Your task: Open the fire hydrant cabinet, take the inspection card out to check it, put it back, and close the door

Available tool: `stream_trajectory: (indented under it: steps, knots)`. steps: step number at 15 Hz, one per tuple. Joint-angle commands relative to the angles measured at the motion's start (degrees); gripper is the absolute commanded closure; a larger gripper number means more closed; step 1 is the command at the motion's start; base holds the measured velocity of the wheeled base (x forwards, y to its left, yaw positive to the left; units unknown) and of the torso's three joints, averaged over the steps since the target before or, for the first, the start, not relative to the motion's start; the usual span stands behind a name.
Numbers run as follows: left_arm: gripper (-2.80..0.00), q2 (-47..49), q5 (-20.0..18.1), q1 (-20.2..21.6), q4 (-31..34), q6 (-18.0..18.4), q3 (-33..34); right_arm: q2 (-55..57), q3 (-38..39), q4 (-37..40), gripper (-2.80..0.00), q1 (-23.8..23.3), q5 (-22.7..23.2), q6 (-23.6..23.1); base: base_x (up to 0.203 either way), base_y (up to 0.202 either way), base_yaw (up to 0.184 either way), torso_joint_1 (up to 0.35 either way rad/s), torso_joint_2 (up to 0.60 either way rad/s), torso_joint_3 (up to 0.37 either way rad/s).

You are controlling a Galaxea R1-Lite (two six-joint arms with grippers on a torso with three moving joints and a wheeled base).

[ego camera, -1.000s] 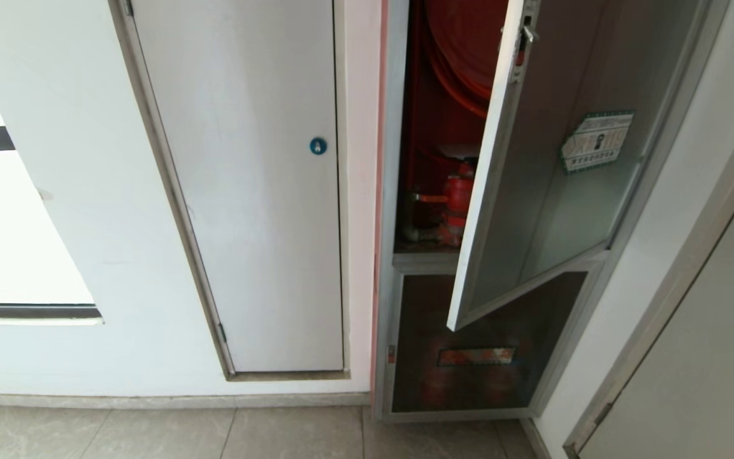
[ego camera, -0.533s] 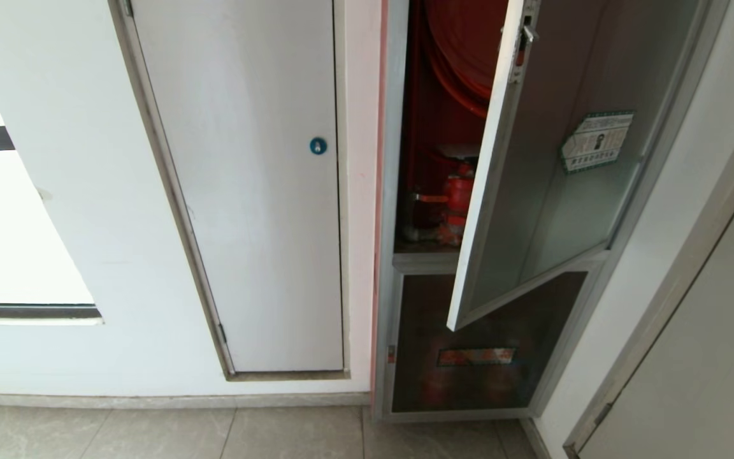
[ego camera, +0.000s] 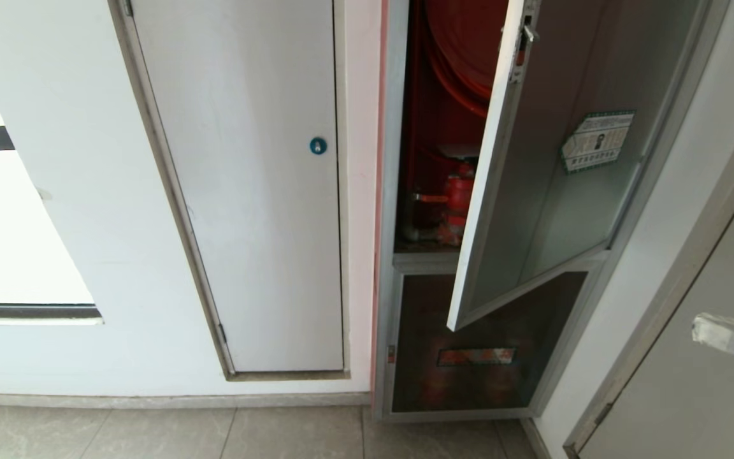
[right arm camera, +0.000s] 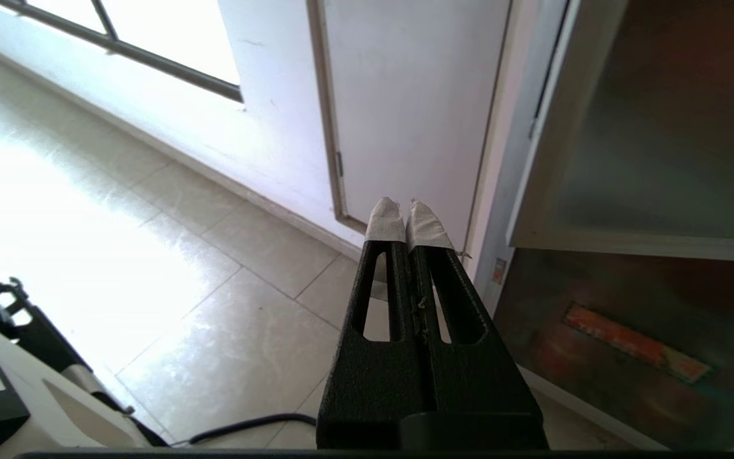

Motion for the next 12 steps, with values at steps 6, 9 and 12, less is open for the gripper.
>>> stream_trajectory:
  steps: [6,9,12]
  knots:
    - [0.00,0.1,0.0,0.0,0.0,0.0,0.7,13.2,-5.5,-3.2,0.00,7.1,-1.2,0.4,0.000,0.000,0.000,0.000,0.00,0.000]
    - [0.00,0.1,0.0,0.0,0.0,0.0,0.7,20.7,-6.7,-11.3,0.00,7.8,-2.2,1.0,0.000,0.000,0.000,0.000,0.00,0.000]
    - [0.00,0.1,0.0,0.0,0.0,0.0,0.7,24.4,-9.3,-15.0,0.00,8.2,-2.3,2.1,0.000,0.000,0.000,0.000,0.00,0.000]
